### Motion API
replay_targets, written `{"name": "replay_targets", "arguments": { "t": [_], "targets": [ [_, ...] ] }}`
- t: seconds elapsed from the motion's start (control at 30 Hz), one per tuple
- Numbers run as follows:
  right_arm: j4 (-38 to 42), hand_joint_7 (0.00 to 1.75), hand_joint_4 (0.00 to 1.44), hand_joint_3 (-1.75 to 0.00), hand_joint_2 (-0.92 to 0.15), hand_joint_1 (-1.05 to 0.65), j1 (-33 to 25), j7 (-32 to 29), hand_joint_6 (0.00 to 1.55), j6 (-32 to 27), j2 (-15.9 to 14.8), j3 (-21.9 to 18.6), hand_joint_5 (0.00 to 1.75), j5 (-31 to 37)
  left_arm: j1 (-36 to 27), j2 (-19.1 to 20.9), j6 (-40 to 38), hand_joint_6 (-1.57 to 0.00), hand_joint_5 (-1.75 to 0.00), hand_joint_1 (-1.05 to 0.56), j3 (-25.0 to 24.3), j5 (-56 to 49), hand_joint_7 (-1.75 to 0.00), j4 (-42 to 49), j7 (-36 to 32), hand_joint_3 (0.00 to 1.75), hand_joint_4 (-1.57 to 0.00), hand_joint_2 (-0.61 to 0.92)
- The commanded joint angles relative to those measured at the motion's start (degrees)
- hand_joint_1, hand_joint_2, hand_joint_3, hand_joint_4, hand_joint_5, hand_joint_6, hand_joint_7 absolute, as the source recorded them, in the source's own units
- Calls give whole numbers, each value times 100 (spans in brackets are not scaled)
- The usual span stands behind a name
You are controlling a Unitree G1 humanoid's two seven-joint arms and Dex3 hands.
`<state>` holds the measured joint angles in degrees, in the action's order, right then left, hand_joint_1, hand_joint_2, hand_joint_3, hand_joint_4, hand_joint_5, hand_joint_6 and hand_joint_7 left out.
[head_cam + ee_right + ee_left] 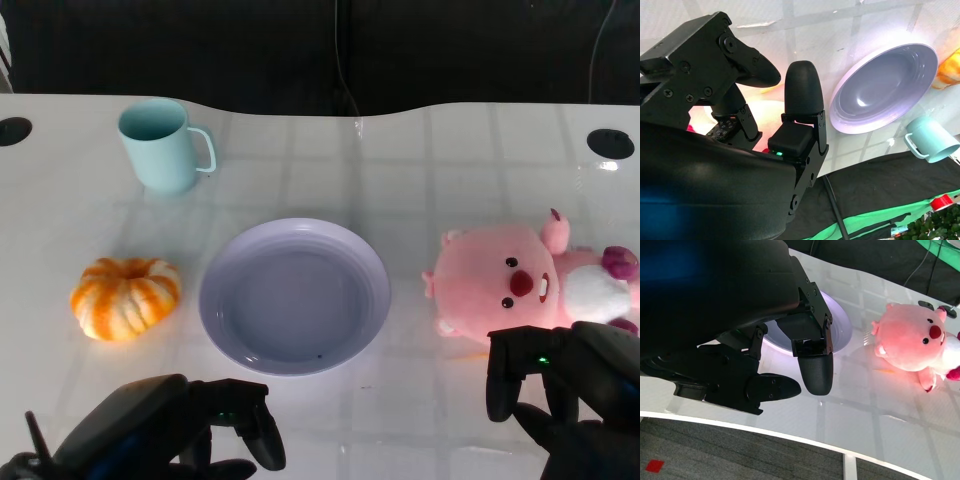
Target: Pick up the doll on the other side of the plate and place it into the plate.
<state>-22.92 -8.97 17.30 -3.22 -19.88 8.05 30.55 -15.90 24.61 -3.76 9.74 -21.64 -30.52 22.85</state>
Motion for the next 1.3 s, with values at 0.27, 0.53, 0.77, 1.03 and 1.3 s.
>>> {"name": "replay_targets", "arguments": {
  "t": [0.27,0.53,0.77,1.03,1.3],
  "targets": [
    [-43,141,82,-123,-37,-10,68,27,80,-84,-76,-11,175,-20,25,103,26,-68,-166,-14,-40,17,-106,4,52,43,-68,92],
    [1,140,82,-121,-38,-9,80,-10,80,-5,-96,-8,174,-19,23,96,18,-70,-166,-14,-45,15,-104,10,41,42,-69,92],
    [-34,141,83,-123,-37,-11,88,30,80,-118,-72,-19,174,3,24,90,-39,-69,-165,-15,-44,27,-104,-24,68,42,-69,92],
    [-19,89,83,-97,-48,-5,61,-274,84,-10,56,-192,136,-174,11,95,-10,-70,-164,-15,-28,14,-103,-20,58,42,-68,91],
    [91,9,67,-18,-88,-23,159,-858,75,105,-11,-339,60,156,-7,109,32,-70,-161,-14,-13,-28,-102,-6,42,40,-68,92]
  ]
}}
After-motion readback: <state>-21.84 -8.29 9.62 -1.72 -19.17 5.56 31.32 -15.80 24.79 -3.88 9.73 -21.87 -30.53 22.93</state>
